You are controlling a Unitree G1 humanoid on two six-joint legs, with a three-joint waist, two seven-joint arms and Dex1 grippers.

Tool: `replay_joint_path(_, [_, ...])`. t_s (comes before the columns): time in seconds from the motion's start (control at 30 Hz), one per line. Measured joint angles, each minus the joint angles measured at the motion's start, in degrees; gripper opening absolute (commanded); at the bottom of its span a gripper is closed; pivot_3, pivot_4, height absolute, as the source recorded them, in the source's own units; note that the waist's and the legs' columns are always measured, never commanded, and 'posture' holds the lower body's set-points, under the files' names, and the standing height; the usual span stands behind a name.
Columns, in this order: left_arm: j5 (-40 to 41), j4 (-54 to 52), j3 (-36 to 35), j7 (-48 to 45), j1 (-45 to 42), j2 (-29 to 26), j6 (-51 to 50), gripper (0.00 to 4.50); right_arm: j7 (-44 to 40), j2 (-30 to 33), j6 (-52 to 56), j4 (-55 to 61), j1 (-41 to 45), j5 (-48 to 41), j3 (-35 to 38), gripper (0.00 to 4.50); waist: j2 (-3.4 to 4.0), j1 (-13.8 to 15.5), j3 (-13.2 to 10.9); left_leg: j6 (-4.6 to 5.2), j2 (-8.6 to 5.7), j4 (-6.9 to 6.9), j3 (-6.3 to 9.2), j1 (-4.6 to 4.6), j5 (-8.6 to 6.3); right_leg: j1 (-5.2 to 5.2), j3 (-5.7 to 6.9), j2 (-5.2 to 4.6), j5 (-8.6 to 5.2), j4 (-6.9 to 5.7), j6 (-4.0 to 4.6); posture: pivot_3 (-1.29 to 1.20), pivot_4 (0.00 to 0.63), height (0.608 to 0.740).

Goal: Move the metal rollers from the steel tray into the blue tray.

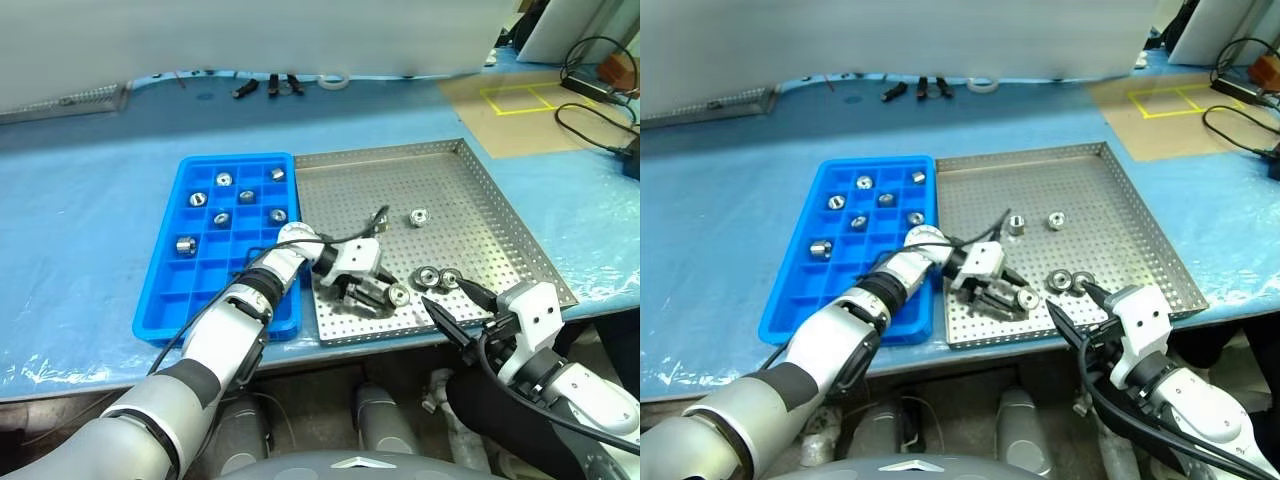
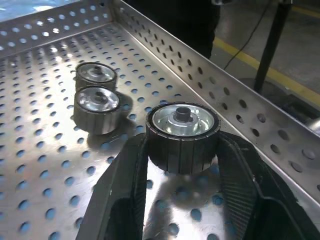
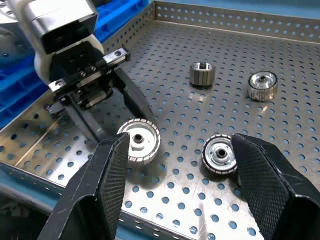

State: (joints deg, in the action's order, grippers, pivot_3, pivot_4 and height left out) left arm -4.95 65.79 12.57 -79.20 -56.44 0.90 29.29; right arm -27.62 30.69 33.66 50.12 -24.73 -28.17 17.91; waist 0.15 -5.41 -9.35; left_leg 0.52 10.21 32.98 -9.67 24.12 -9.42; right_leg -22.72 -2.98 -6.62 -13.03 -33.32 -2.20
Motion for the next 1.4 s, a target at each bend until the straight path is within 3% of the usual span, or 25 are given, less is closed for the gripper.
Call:
replay_joint_path(0.17, [3.46, -6.57, -2.69, 1.37, 0.95, -3.65, -4.24, 1.68, -1.89, 4.35, 3.22, -0.62, 10.21, -4.66, -0.57, 3.39, -0.01, 0.76, -0.01, -0.03, 0.07, 0.03, -0.01, 0.01, 0.03, -0.07, 0.01, 0.05, 0.00, -0.17, 0.01, -0.36, 0.150, 0.740])
replay_joint_path(0.43, [9.18, -32.71, -6.68, 10.59, 12.77, -10.40, -19.80, 1.68, -7.04, 8.36, 6.10, -8.76, 26.63, -8.30, -6.65, 3.39, 0.00, 5.10, -0.02, -0.09, 0.66, -0.03, -0.08, 0.00, 0.29, -0.13, 0.30, 0.31, -0.01, -0.37, 0.06, -0.12, 0.150, 0.740])
replay_joint_path(0.63, [10.54, -51.81, -10.32, 23.11, 23.98, -14.35, -30.78, 1.68, -10.56, 5.93, 5.23, -15.13, 34.34, -7.79, -14.85, 3.39, 0.01, 8.14, -0.03, -0.28, 0.69, -0.18, -0.08, 0.03, 0.39, -0.20, 0.44, 0.32, -0.03, -0.44, 0.09, 0.03, 0.150, 0.740])
replay_joint_path(0.83, [8.56, -63.39, -12.69, 36.58, 33.05, -16.32, -36.80, 1.68, -13.81, 2.80, 1.13, -25.07, 43.22, -4.03, -20.10, 3.39, 0.00, 10.29, -0.03, -0.63, 0.76, -0.29, -0.04, 0.19, 0.55, -0.25, 0.74, 0.31, -0.03, -0.51, 0.08, 0.14, 0.150, 0.740])
replay_joint_path(1.07, [9.88, -78.34, -16.49, 43.01, 47.25, -20.05, -42.15, 1.68, -18.14, 0.34, -2.04, -30.58, 47.11, -2.07, -24.11, 3.39, -0.01, 12.09, -0.03, -1.02, 0.81, -0.46, 0.60, 0.87, 0.83, -0.69, 1.40, 0.46, -0.05, -0.59, 0.13, 0.24, 0.150, 0.740])
replay_joint_path(1.4, [14.47, -91.21, -26.64, 47.06, 66.04, -23.57, -45.19, 1.68, -24.48, -1.31, -4.13, -37.78, 54.59, -0.51, -26.82, 3.39, -0.01, 14.57, -0.04, -1.13, 0.78, -0.51, 1.00, 0.93, 1.04, -0.61, 1.64, 0.45, -0.07, -0.65, 0.18, 0.37, 0.150, 0.740])
